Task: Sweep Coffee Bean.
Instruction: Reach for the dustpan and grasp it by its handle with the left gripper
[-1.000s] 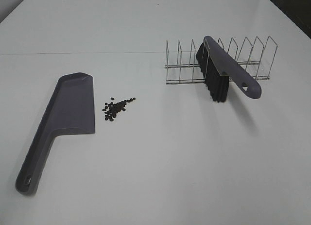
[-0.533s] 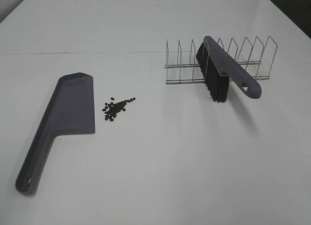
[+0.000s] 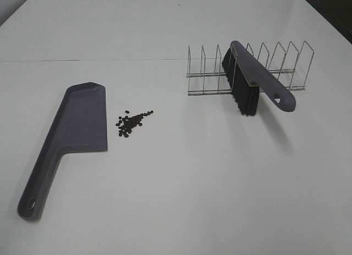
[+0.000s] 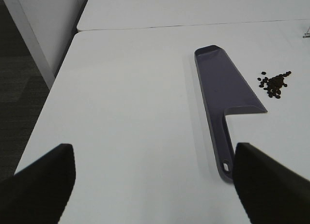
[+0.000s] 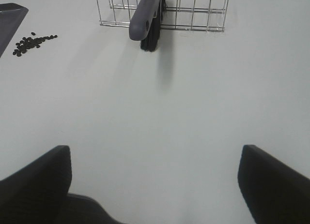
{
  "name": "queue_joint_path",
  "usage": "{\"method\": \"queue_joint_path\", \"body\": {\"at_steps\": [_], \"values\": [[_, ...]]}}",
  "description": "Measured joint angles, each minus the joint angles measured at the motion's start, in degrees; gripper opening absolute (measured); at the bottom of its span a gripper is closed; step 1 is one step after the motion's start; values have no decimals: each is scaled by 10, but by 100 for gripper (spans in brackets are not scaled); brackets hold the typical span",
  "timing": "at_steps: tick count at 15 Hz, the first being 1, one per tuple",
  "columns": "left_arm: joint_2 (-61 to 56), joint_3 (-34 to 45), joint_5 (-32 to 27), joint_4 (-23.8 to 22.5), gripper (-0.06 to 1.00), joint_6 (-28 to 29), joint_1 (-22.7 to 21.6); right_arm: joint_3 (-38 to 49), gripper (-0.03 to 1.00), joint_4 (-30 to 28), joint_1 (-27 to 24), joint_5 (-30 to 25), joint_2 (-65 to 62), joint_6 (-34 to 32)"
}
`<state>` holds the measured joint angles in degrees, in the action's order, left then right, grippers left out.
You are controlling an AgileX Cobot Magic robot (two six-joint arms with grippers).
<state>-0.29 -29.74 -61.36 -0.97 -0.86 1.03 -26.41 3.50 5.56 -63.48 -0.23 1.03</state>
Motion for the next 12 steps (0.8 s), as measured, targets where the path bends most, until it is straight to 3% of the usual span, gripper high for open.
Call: {"method": "queue_joint_path", "body": {"at_steps": [8, 12], "values": [[6, -1, 0, 2, 81, 3, 0, 0, 79, -4, 0, 1, 3, 0], [87, -25, 2, 2, 81, 5, 0, -10, 79, -4, 0, 11, 50, 0]]}}
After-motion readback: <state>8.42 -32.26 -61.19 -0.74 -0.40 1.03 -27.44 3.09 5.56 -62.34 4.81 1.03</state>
